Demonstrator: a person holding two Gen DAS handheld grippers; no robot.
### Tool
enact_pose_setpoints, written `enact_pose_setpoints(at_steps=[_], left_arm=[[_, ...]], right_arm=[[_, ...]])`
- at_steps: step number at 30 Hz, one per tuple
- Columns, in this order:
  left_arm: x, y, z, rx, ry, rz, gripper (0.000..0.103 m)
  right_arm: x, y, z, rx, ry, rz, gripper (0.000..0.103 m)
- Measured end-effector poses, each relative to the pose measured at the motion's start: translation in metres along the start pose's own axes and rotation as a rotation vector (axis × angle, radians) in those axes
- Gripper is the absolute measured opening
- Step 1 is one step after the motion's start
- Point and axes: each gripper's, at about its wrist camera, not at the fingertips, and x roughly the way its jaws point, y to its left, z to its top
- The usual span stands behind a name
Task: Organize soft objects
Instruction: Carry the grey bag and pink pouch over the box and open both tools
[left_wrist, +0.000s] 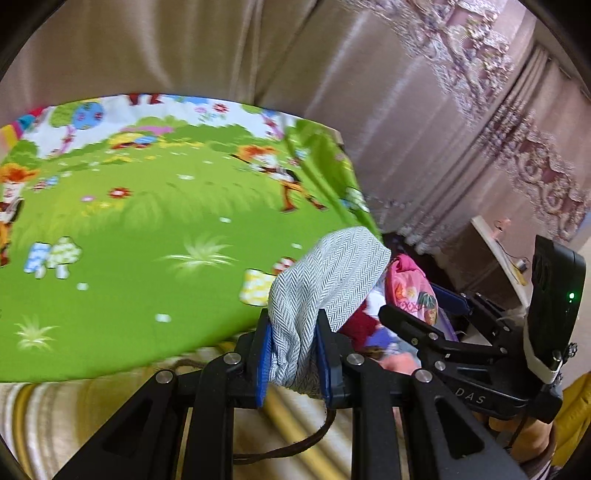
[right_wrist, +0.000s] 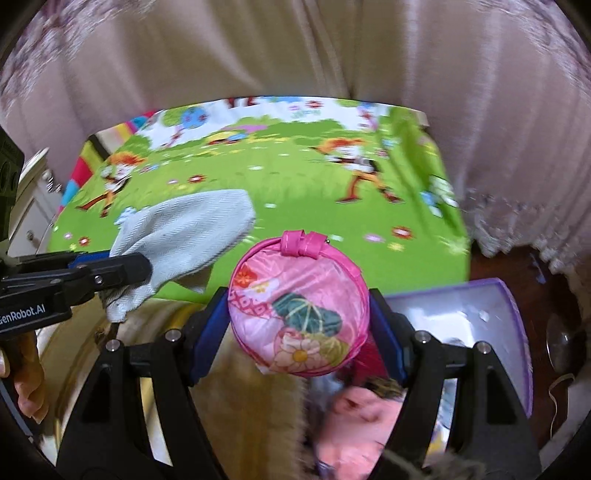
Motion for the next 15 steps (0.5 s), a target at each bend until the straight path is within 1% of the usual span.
enact_pose_setpoints(at_steps=[4,9,10,13,14,15], left_arm=[[0.018,-0.039,0.0,0.034,0.029,-0.05,0.022],[0.041,-0.084,-0.002,0.093,0.068,-0.08,0.023],[0.045,-0.09,-0.003,0.099,0.072,-0.085,0.023],[0.057,-0.111,-0.004,0.139,0.09,-0.089,0.032],[0.059,-0.115,-0.005,0.144,0.095,-0.091,0.039],[0.062,-0.12,-0.006,0.151,0.098,-0.094,0.051]], right_arm=[[-0.02,-0.04,-0.012,0.054,-0.017,-0.087,0.076],[-0.043,-0.085,-0.025,0.113,-0.036,-0.218,0.076],[-0.046,-0.09,-0.027,0.121,-0.038,-0.231,0.076],[-0.056,-0.108,-0.034,0.153,-0.045,-0.264,0.077],[-0.058,-0.112,-0.036,0.164,-0.046,-0.273,0.078],[-0.06,-0.117,-0.038,0.175,-0.046,-0.279,0.078]])
